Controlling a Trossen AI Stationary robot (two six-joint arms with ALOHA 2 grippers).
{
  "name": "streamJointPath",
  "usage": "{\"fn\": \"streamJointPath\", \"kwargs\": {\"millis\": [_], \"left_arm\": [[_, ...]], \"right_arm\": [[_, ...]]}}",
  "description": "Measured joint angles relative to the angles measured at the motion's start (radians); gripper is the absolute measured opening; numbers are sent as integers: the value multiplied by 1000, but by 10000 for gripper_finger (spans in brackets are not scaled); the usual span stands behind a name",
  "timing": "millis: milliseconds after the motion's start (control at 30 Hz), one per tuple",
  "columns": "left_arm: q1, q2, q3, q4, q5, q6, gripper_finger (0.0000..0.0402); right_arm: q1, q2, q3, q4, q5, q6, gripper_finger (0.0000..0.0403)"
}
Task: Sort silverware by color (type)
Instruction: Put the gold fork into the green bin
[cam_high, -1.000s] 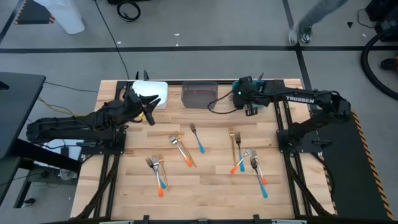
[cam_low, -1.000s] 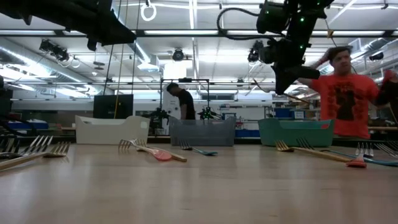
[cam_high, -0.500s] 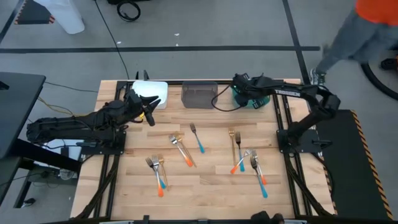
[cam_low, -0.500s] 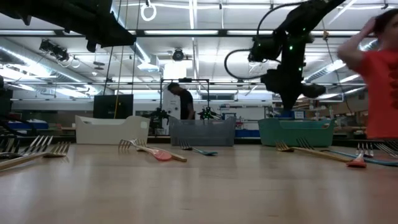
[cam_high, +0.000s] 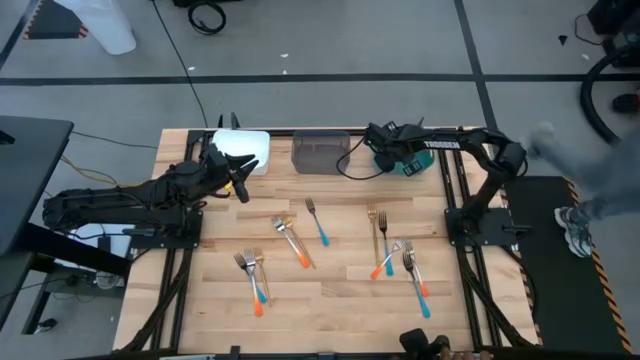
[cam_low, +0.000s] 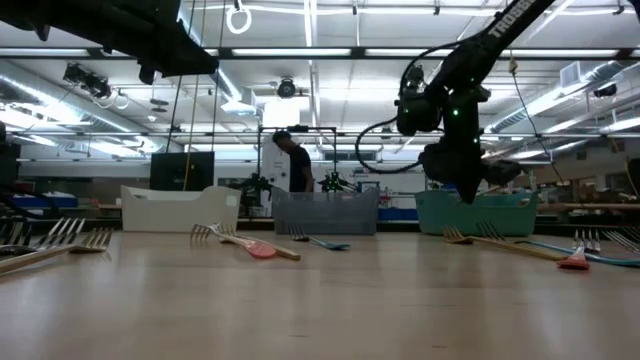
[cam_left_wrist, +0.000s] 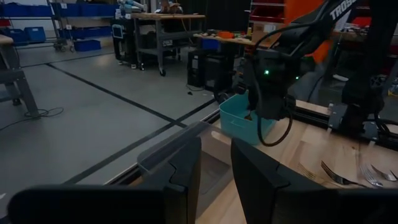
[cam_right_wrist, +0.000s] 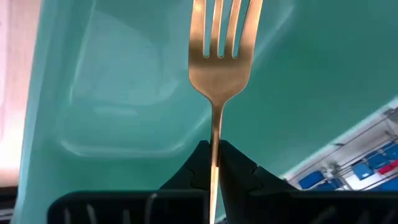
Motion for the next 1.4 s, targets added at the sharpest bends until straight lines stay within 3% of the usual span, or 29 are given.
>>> {"fn": "streamJointPath", "kwargs": {"millis": [333,567,1400], "left_arm": [[0,0,0,-2,0,0,95],[0,0,0,-2,0,0,95],[0,0,0,-1,0,16,95]], "right_arm": [[10,59,0,35,6,18,20],[19,25,0,40,27,19,20],[69,8,0,45,-86,60,20]]}}
